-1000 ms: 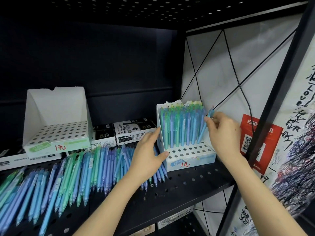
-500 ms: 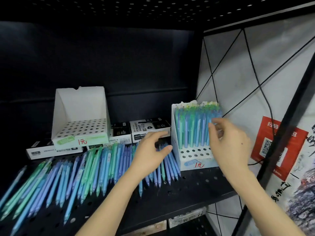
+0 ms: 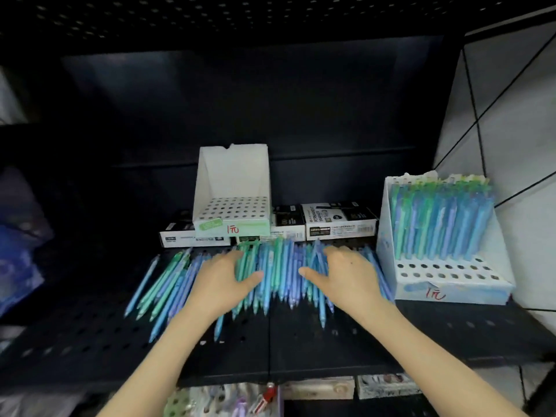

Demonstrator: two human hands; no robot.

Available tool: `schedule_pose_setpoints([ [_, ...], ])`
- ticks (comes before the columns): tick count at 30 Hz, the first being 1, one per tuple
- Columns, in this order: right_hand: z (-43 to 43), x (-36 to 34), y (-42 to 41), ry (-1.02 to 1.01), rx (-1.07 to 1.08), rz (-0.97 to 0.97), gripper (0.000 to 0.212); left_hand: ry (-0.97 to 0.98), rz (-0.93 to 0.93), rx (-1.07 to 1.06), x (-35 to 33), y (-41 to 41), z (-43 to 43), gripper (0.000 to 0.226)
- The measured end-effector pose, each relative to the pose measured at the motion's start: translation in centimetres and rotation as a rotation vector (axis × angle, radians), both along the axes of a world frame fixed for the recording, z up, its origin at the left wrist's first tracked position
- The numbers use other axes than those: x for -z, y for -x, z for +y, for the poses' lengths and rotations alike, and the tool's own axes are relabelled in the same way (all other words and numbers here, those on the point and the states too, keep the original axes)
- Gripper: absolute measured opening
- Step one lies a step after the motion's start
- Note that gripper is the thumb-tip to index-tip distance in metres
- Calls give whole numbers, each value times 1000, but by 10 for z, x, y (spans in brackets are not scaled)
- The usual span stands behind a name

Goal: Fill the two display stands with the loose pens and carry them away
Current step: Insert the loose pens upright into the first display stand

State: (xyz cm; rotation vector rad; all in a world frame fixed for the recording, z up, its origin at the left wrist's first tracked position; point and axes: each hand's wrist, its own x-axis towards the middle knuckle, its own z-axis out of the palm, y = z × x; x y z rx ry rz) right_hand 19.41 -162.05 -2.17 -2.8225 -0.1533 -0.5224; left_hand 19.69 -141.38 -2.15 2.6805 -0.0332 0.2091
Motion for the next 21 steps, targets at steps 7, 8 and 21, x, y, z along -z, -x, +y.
schedule_pose_setpoints([
  [7,16,3,-4,-184,60,9,64,185,-3,-13,2,-4,-24,85],
  [8,15,4,-4,-221,54,8,63,238,1,-12,1,-5,-25,85],
  [21,12,-2,0,-490,-6,103,50,425,142,-108,-15,-14,-23,59],
])
